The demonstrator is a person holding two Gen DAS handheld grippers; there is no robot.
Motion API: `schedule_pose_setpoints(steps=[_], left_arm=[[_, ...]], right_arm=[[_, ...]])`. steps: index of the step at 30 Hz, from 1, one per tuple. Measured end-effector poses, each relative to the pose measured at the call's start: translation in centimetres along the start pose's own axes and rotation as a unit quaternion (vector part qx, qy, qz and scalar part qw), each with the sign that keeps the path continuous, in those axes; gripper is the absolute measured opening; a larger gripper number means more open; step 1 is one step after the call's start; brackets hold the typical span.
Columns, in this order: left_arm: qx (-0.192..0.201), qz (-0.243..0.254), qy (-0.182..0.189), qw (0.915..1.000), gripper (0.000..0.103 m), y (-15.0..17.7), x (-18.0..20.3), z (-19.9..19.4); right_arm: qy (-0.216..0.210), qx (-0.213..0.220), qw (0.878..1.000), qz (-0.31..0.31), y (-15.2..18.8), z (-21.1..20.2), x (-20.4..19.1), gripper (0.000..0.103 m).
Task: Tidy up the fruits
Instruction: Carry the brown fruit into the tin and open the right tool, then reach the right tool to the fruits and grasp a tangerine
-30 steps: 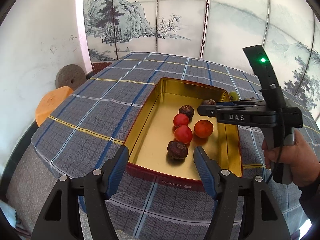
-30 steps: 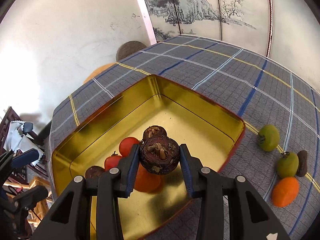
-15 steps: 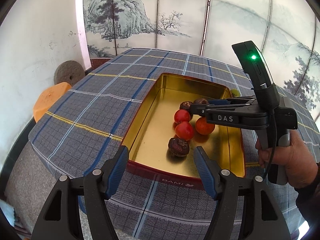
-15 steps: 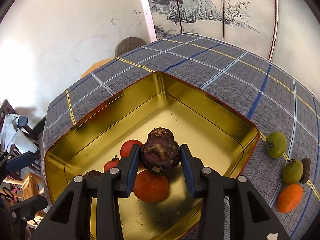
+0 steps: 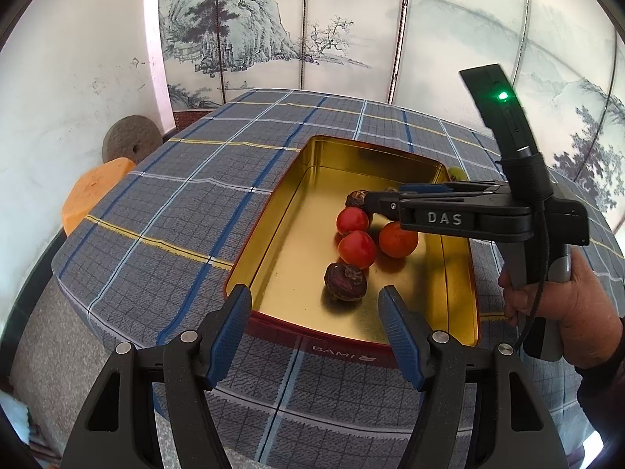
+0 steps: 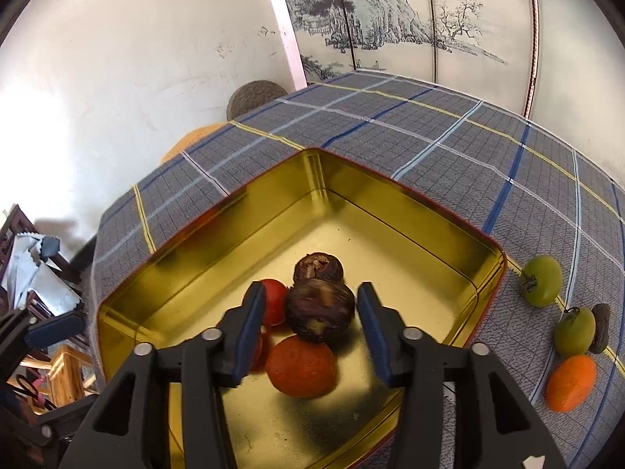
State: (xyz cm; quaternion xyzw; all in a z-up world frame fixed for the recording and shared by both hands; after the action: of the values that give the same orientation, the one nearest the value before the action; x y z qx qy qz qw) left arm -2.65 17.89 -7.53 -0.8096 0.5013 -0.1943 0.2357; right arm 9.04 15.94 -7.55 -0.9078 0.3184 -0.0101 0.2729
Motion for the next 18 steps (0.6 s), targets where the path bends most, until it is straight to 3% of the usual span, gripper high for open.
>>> schedule_pose_setpoints(steps=[9,14,18], left_arm=[[0.001,0.002,-0.001,1.0,0.068,0.0,-0.1,-0.3],[0.008,0.004,-0.003,1.0,0.068,0.0,-0.4,-0.8],[0.003,0.001,0.006,1.0,0.068,0.1,0.0,-0.6]], right_arm=[[-0.006,0.049,0.999,0.01,1.2,-4.0,0.5,0.061],[0.071,0.087,0.992,0.059,6.0,-9.2,5.5,0.07],[0.114,0.079,0.982,0.125,9.5,-11.4,11.8,0.07]])
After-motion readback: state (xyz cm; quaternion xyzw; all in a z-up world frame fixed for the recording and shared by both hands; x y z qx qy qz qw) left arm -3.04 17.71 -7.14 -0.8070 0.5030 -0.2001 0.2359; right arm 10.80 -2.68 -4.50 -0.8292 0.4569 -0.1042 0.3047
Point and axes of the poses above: each gripper's, at about its wrist camera, not at the fingertips, and z roughly the way its jaws point, x to its right, y to its underside, the point moved 8 cm from there along z, roughly the way its jaws point, and after that the axes turned 8 degrees about -x, right-handed, at the moved point
